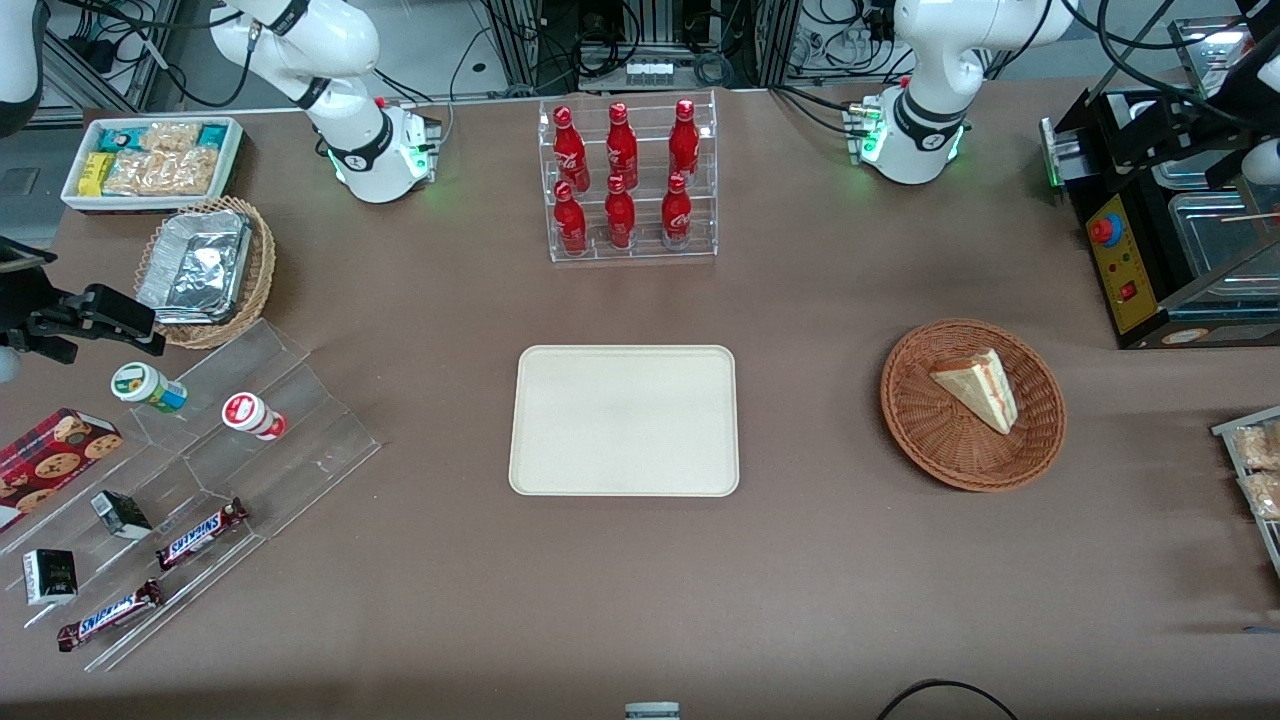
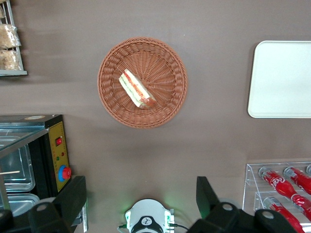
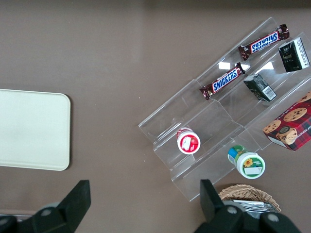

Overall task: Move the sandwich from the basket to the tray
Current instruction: 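Move the left gripper over the wrapped sandwich in the wicker basket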

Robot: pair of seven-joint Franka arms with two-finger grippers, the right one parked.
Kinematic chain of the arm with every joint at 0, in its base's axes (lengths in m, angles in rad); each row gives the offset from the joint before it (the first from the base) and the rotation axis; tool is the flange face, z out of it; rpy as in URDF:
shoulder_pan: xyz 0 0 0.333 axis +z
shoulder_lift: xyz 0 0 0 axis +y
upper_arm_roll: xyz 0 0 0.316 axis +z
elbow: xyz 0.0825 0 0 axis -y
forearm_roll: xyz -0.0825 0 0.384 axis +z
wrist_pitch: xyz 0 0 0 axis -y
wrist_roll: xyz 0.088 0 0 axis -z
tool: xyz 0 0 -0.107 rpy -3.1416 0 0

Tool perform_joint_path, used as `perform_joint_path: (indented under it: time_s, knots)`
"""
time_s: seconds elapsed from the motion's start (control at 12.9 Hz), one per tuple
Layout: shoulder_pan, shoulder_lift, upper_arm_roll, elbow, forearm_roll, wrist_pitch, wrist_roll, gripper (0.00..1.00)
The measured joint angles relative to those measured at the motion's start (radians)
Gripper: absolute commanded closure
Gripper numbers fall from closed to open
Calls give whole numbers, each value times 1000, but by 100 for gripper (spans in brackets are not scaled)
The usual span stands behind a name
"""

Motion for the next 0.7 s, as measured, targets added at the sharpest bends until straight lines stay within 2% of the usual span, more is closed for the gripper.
perform_joint_path:
  time_s: [0.47, 0.7]
  knots:
    - [3, 26, -1, -4, 16, 5, 0, 0]
    - [42, 77, 5, -29, 20, 53, 0, 0]
